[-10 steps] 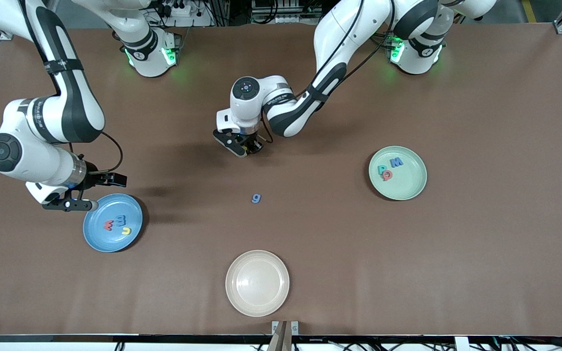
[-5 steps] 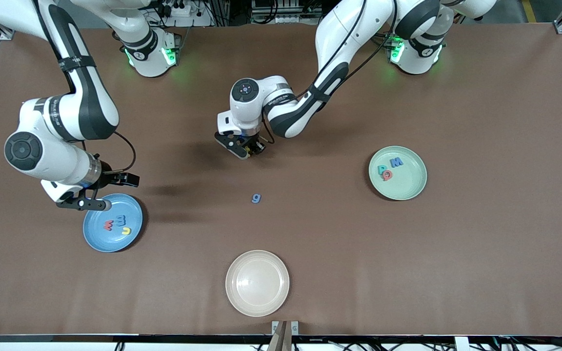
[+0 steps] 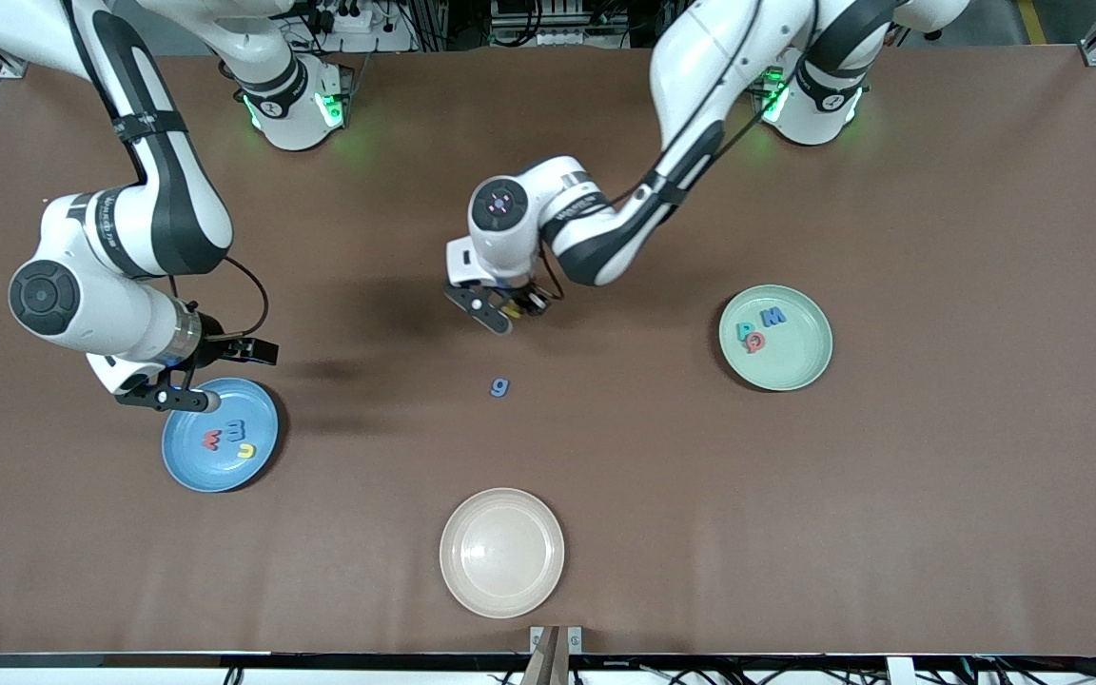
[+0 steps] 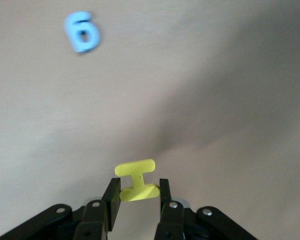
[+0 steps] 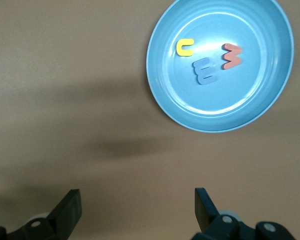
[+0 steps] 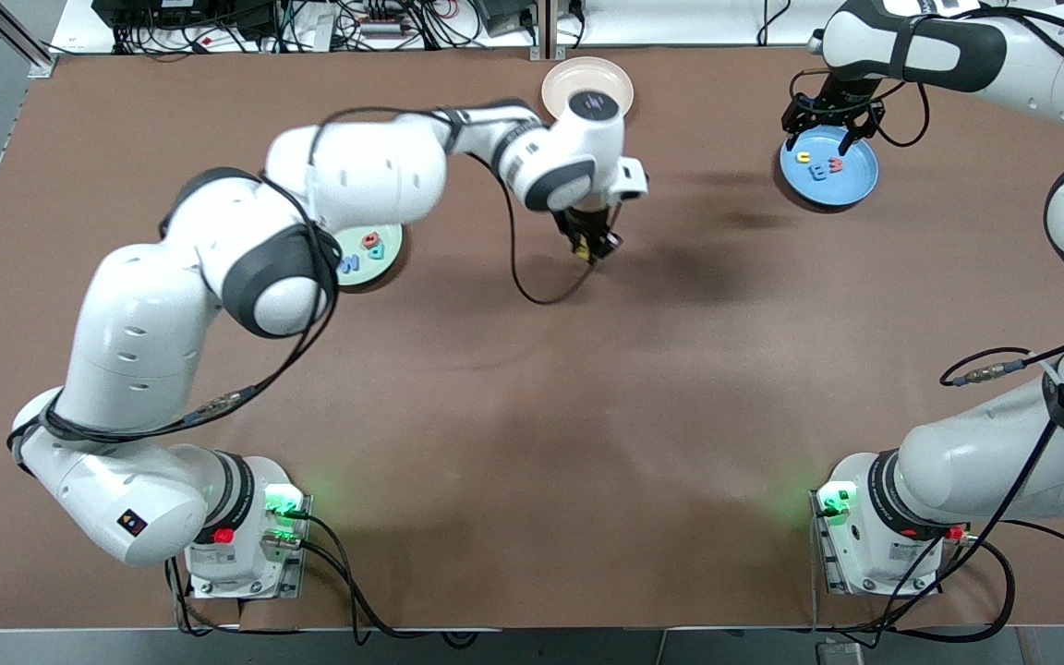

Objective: Sort upper and lower case letters into plates
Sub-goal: 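Carry the yellow H to the green plate while the right gripper reaches 6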

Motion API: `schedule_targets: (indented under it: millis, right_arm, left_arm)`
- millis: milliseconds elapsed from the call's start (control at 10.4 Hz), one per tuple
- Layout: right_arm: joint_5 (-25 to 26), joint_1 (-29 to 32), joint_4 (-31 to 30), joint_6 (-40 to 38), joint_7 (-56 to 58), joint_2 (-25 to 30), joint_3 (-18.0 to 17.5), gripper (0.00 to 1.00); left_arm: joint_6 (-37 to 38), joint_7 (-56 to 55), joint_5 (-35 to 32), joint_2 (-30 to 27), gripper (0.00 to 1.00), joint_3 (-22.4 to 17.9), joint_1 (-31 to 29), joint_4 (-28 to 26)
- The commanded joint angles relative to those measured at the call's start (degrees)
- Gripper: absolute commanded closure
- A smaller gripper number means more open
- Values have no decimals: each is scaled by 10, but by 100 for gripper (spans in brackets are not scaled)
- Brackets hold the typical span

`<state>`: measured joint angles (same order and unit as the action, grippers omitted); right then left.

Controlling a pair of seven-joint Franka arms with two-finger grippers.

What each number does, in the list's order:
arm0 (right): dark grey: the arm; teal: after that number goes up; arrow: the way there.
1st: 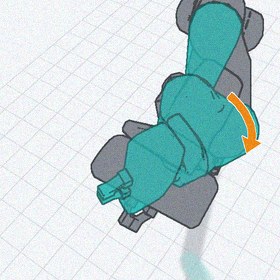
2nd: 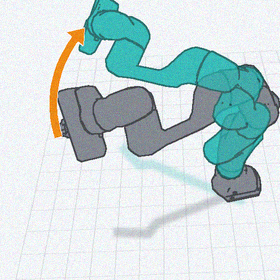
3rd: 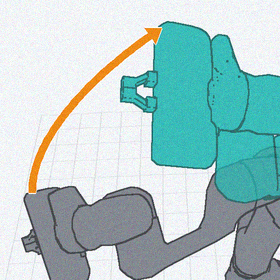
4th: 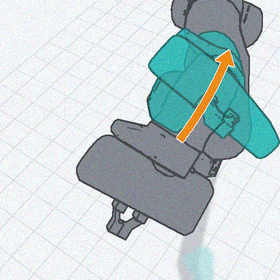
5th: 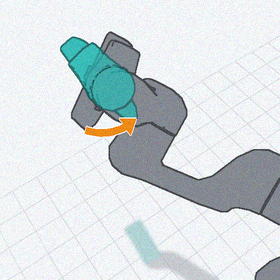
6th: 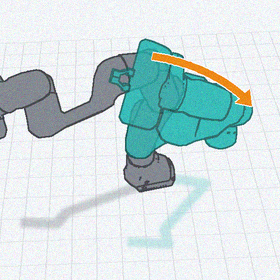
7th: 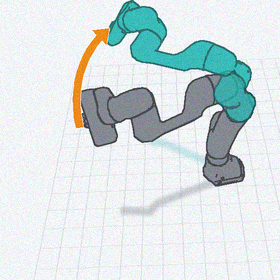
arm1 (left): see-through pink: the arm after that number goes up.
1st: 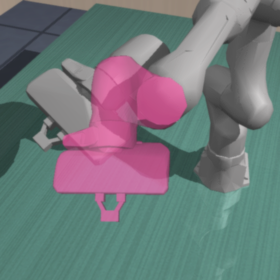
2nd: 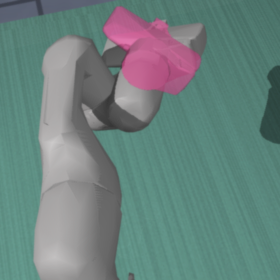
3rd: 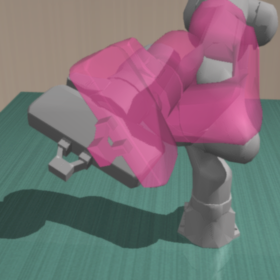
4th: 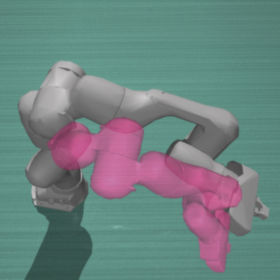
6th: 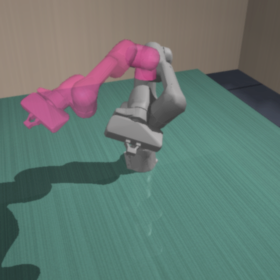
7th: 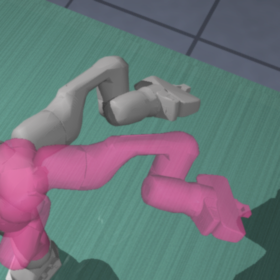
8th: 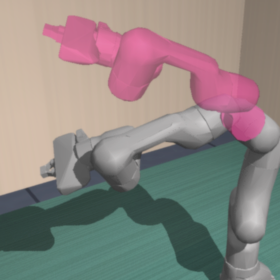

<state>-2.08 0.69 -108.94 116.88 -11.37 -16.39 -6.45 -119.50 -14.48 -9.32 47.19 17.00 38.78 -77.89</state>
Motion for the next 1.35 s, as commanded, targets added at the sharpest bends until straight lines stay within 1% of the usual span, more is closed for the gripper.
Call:
schedule_targets:
  millis: [0,96,289,385,481,578,674,770,867,963,1059,1156,1252]
  right_arm:
    - [-14,-21,-3,12,-38,-8,-1,0]
    - [-14,-43,-5,23,-71,-17,-1,0]
    - [-14,-96,-2,54,-158,-38,-1,0]
    - [-14,-128,-2,85,-199,-53,-1,0]
    - [-14,-155,-2,115,-239,-73,-1,0]
    - [-13,-188,0,156,-295,-96,-1,0]
    - [-12,-212,10,190,-345,-121,-1,0]
    - [-11,-233,39,198,-377,-153,-1,0]
    - [-9,-259,81,198,-420,-190,0,0]
    - [-4,-284,127,198,-464,-226,2,0]
    - [-4,-299,157,198,-480,-252,5,0]
    - [-3,-304,170,198,-481,-265,5,0]
    - [0,-311,184,198,-481,-278,5,0]
  left_arm:
    - [112,95,15,-52,64,12,-51,-26]
    - [147,103,13,-74,64,12,-75,-50]
    - [150,202,9,-132,64,11,-127,-130]
    - [148,259,1,-159,64,11,-160,-172]
    - [142,312,-23,-178,64,11,-182,-206]
    - [123,340,-31,-202,64,13,-220,-250]
    - [95,366,-32,-231,64,14,-243,-301]
    - [55,403,-32,-253,64,14,-274,-350]
    - [15,437,-32,-262,64,14,-311,-389]
    - [-25,470,-32,-262,64,14,-337,-414]
    - [-53,492,-33,-260,64,14,-348,-426]
    - [-57,494,-33,-260,54,14,-349,-430]
    - [-57,488,-32,-259,1,14,-349,-430]
